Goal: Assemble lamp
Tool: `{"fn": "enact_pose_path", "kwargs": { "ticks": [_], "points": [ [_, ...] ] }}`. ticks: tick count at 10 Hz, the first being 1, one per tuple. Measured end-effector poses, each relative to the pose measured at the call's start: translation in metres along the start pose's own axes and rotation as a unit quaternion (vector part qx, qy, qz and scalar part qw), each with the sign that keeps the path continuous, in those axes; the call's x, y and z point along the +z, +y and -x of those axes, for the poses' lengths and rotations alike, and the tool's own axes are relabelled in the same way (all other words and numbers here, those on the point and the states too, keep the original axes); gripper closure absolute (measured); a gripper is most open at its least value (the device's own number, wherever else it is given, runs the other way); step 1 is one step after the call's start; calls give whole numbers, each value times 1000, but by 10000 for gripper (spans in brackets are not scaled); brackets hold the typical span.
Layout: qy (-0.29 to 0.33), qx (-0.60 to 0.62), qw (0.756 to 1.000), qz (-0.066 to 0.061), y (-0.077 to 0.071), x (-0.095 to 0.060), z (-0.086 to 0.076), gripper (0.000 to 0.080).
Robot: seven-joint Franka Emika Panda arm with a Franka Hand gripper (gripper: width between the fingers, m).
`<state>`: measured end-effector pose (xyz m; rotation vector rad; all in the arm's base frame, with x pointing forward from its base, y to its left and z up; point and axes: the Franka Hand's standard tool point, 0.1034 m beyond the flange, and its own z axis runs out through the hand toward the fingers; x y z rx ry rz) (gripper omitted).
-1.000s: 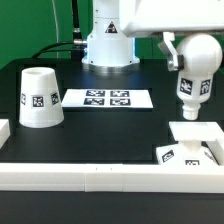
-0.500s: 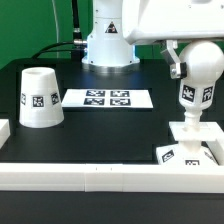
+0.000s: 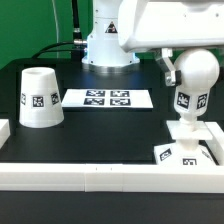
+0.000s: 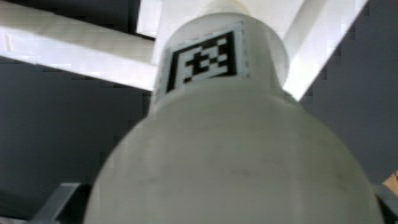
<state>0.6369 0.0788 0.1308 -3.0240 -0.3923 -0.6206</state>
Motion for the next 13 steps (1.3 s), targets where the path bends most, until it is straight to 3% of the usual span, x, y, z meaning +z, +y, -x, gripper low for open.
{"fn": "enact_pose_path", "kwargs": {
  "ticks": [4, 9, 10, 13],
  "points": [
    [-8, -2, 1000, -3, -6, 11, 8, 223],
    [26, -6, 1000, 3, -11, 11, 7, 211],
    [26, -6, 1000, 3, -11, 11, 7, 123],
    [28, -7, 1000, 3, -10, 7, 5, 101]
  ]
}}
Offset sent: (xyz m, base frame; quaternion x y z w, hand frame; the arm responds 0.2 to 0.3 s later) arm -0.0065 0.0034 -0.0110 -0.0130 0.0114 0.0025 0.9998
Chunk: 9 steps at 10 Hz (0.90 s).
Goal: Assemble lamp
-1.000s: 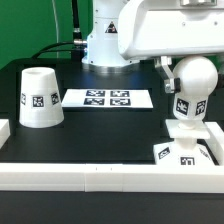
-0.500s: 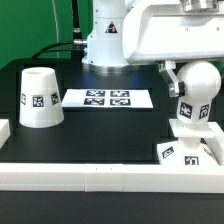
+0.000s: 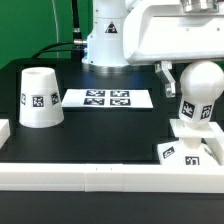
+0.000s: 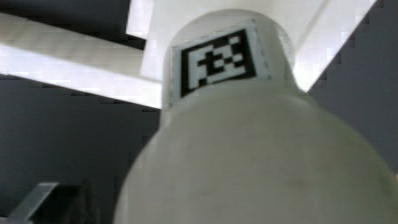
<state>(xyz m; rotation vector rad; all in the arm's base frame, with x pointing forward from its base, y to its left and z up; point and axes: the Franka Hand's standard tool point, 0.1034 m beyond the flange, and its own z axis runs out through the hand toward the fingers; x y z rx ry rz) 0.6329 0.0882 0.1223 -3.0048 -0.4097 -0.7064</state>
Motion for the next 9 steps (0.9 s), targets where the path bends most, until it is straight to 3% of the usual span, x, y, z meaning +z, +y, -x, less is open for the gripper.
{"fn": "enact_pose_path", "kwargs": {
  "ticks": [5, 8, 9],
  "points": [
    [-5, -3, 1000, -3, -1, -25, -13, 101],
    [-28, -2, 1000, -7, -3, -21, -6, 101],
    [-78, -1, 997, -16, -5, -16, 7, 101]
  ]
}}
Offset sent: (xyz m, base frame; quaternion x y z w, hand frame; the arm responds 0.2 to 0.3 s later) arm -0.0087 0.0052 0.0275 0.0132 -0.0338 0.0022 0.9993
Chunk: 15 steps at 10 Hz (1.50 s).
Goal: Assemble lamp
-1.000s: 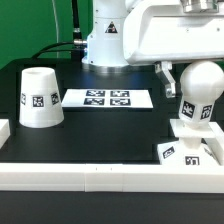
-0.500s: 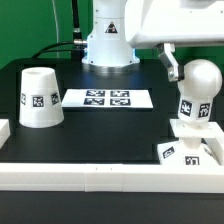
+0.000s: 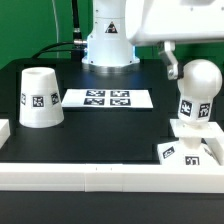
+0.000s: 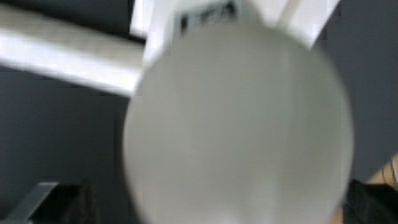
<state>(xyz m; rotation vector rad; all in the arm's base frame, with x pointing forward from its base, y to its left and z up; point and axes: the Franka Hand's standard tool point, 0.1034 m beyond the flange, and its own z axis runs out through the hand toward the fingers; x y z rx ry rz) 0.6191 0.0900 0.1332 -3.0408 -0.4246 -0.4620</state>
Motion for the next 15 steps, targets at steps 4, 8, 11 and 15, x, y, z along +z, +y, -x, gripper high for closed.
{"fn": "enact_pose_path", "kwargs": {
  "ticks": [4, 8, 11, 15],
  "points": [
    [-131, 1, 991, -28, -4, 2, 5, 101],
    [-146, -1, 989, -32, -3, 6, 3, 101],
    [-149, -5, 988, -32, 3, 8, 7, 101],
    [-148, -3, 988, -32, 2, 8, 7, 223]
  ]
}}
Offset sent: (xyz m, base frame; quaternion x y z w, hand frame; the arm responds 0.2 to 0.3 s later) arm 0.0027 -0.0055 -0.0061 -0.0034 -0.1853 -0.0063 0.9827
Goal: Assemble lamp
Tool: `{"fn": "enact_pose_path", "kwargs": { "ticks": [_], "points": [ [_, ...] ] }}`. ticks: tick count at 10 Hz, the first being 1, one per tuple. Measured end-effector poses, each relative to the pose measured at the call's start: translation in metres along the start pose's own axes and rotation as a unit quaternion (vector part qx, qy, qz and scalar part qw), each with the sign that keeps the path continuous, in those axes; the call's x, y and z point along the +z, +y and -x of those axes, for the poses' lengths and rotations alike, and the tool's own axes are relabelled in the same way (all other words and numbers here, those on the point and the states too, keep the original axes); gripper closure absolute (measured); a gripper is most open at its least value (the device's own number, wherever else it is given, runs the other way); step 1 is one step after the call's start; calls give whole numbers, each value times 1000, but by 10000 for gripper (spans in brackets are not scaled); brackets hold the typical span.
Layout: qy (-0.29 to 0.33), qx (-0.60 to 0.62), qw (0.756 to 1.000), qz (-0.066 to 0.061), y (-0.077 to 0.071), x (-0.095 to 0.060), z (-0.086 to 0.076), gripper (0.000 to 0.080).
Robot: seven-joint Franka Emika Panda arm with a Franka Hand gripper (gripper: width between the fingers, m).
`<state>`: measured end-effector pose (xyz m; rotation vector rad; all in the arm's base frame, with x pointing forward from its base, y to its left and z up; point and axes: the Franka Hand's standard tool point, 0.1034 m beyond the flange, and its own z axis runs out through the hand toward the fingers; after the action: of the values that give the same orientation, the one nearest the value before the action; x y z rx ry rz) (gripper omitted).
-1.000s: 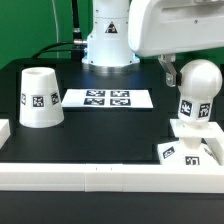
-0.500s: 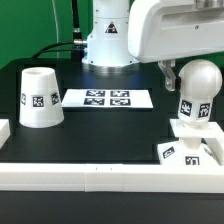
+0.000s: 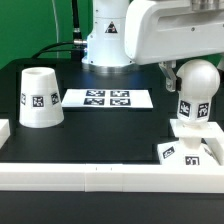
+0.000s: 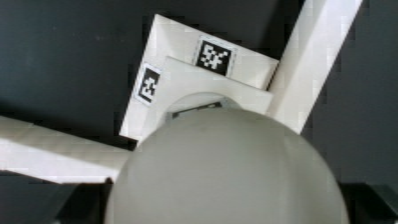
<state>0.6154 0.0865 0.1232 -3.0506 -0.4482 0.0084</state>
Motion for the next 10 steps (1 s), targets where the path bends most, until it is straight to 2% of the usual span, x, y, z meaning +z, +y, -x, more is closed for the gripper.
{"fn": "enact_pose_path", "kwargs": {
  "ticks": [2, 4, 7, 10],
  "points": [
    [0, 22, 1000, -1, 0, 0, 0, 223],
    [1, 133, 991, -15, -3, 0, 0, 223],
    [12, 290, 957, -25, -1, 1, -4, 223],
    [11, 356, 934, -27, -2, 1, -4, 222]
  ]
}}
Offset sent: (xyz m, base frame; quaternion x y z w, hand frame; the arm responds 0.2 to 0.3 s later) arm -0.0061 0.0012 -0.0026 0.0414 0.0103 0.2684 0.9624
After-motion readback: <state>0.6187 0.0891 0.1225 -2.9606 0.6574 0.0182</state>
